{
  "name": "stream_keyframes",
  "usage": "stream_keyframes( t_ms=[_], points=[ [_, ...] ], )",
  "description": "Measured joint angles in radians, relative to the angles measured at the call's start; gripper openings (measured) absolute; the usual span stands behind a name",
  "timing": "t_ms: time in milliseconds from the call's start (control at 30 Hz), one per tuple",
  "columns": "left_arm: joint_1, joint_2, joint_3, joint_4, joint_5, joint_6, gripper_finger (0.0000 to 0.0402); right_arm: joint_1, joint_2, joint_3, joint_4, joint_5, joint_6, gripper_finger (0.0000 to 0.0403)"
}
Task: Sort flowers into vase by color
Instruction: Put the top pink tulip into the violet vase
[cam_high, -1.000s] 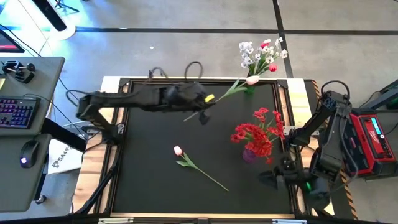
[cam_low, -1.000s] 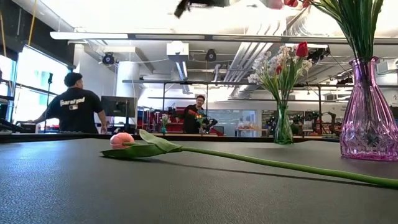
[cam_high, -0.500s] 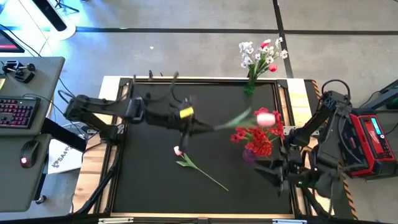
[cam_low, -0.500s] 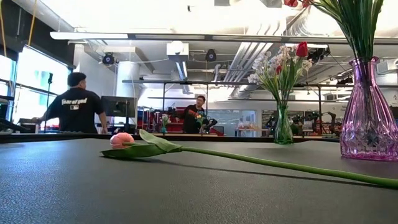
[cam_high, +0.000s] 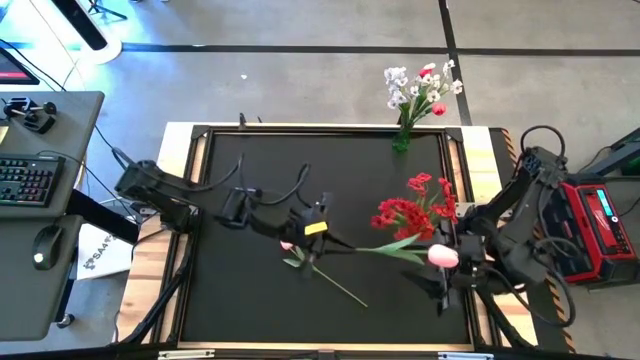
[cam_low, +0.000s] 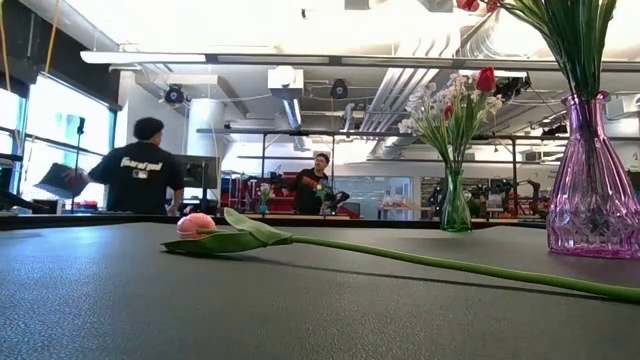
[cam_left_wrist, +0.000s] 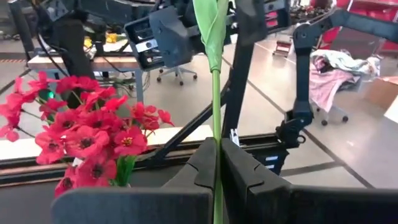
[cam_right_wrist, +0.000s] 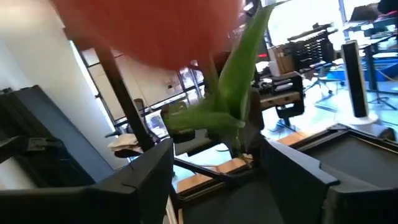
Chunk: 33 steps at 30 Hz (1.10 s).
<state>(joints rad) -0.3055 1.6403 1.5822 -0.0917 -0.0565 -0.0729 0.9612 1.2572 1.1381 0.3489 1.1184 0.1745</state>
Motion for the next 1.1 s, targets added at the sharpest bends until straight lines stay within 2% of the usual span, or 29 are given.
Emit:
stream_keyframes(
  t_ms=[200, 367, 500, 633, 700, 767, 900, 1000, 1100],
  points=[
    [-0.004, 0.02, 0.0, 0.037, -0.013, -0.023, 0.0, -0.062, 0.0, 0.0, 0.018, -0.093, -0.047, 0.0203],
    [-0.004, 0.033, 0.001, 0.035, -0.012, -0.022, 0.0, -0.106, 0.0, 0.0, 0.024, -0.1, -0.056, 0.0164],
    [-0.004, 0.032, 0.001, 0.032, -0.012, -0.028, 0.0, -0.119, 0.0, 0.0, 0.023, -0.1, -0.044, 0.0109],
    [-0.003, 0.032, 0.001, 0.03, -0.015, -0.032, 0.0006, -0.109, 0.0, 0.0, 0.021, -0.08, -0.044, 0.002],
    [-0.003, 0.032, 0.001, 0.032, -0.015, -0.038, 0.0016, -0.092, -0.007, 0.0, 0.016, -0.08, -0.03, 0.0012],
    [-0.004, 0.032, 0.001, 0.025, -0.015, -0.038, 0.0032, -0.066, -0.032, 0.0, -0.021, -0.097, 0.025, 0.0015],
    [-0.004, 0.028, 0.001, 0.02, -0.015, -0.039, 0.0069, 0.003, -0.125, 0.0, -0.179, -0.24, 0.209, 0.0004],
    [-0.002, 0.028, 0.001, 0.02, -0.015, -0.039, 0.0095, 0.054, -0.186, 0.0, -0.357, -0.335, 0.387, 0.0005],
    [-0.001, 0.028, 0.001, 0.008, -0.015, -0.038, 0.0114, 0.101, -0.234, 0.0, -0.582, -0.376, 0.59, 0.0002]
  ],
)
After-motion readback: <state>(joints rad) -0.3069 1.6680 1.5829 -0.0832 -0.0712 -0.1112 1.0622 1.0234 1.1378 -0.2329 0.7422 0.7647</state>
